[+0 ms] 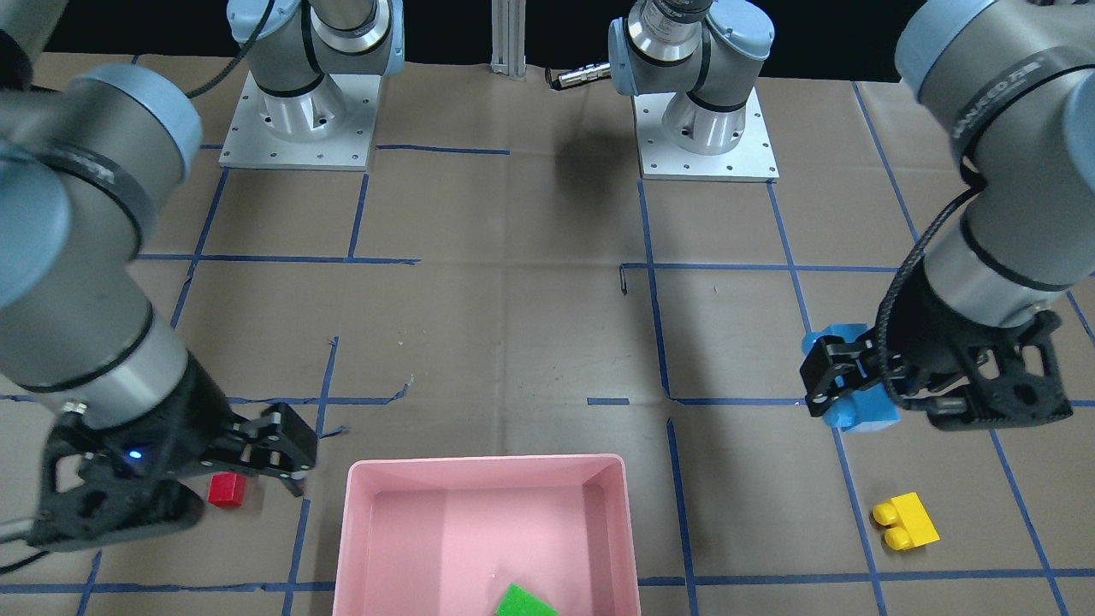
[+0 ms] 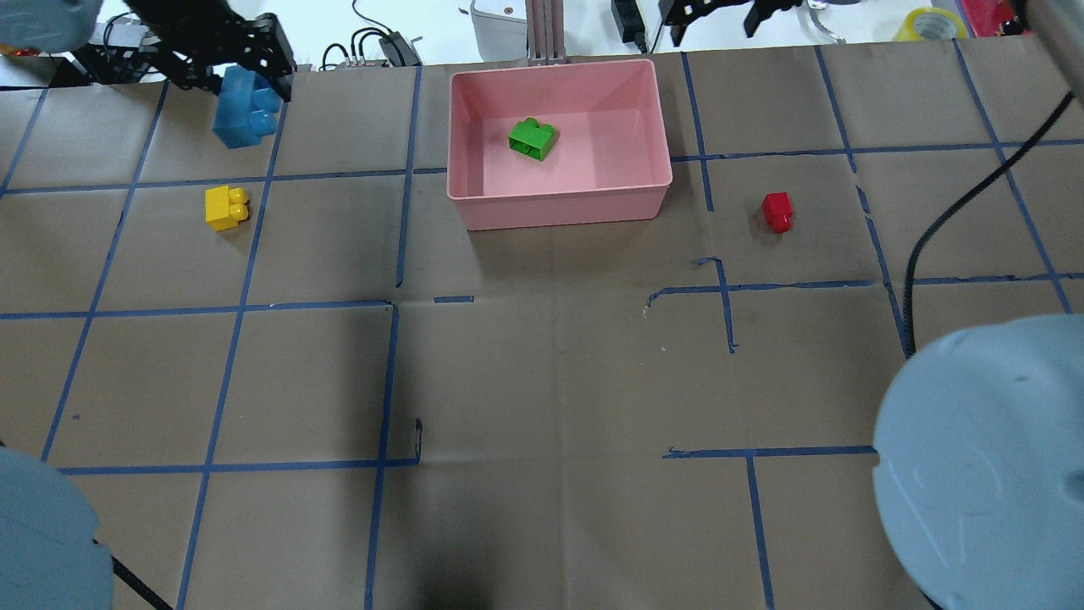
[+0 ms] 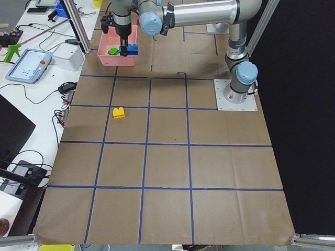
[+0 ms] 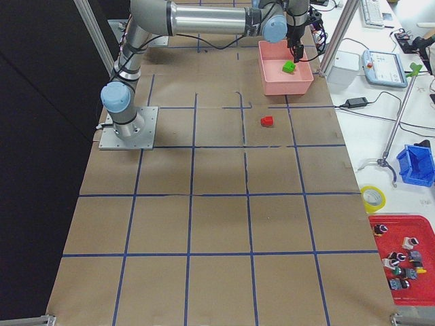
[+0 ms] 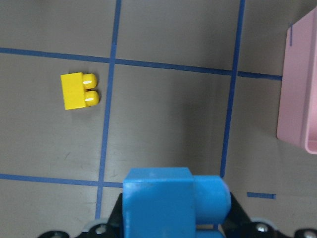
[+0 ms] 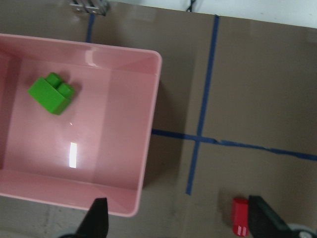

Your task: Put all blocks into box

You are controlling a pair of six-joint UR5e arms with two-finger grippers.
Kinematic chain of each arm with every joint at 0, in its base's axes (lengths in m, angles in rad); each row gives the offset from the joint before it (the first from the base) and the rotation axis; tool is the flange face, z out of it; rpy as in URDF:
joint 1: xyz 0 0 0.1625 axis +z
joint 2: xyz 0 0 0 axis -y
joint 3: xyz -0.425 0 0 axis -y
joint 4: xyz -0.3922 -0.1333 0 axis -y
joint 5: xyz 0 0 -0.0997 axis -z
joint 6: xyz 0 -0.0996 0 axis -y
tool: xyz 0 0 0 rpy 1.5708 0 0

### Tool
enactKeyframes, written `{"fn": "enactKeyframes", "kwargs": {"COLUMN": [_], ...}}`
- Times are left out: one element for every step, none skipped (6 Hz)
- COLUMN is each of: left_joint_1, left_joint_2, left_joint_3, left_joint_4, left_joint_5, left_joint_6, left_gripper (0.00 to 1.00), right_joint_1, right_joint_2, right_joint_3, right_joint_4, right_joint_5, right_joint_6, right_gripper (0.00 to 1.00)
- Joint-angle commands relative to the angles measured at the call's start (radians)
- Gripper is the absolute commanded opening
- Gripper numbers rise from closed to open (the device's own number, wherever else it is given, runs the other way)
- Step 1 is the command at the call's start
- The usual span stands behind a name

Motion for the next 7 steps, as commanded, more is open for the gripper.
{"fn": "enactKeyframes", "kwargs": {"left_joint_1": [-0.185,-0.256,-0.316,-0.339,-0.338,-0.332,-0.33], "left_joint_2": [-0.171,-0.239,-0.302,-0.374,-0.408,-0.416,-0.419], "left_joint_3": [0.157,0.209,0.23,0.225,0.225,0.216,0.222], "left_joint_4": [0.023,0.049,0.119,0.199,0.218,0.273,0.281], "left_joint_5": [0.006,0.007,0.01,0.042,0.074,0.075,0.075], "left_joint_6": [-0.124,-0.194,-0.221,-0.221,-0.218,-0.204,-0.204], "left_gripper": [0.1,0.1,0.11,0.11,0.11,0.12,0.26], "right_joint_1": [-0.111,-0.142,-0.147,-0.141,-0.129,-0.126,-0.118], "right_joint_2": [-0.085,-0.086,-0.063,-0.017,0.052,0.081,0.091], "right_joint_3": [0.209,0.341,0.435,0.5,0.538,0.545,0.569], "right_joint_4": [-0.106,-0.27,-0.394,-0.569,-0.675,-0.699,-0.698], "right_joint_5": [-0.062,-0.062,-0.061,-0.053,-0.052,-0.049,-0.052], "right_joint_6": [-0.06,-0.098,-0.085,-0.08,-0.078,-0.078,-0.078], "right_gripper": [0.99,0.99,0.99,0.99,0.99,0.99,0.99]}}
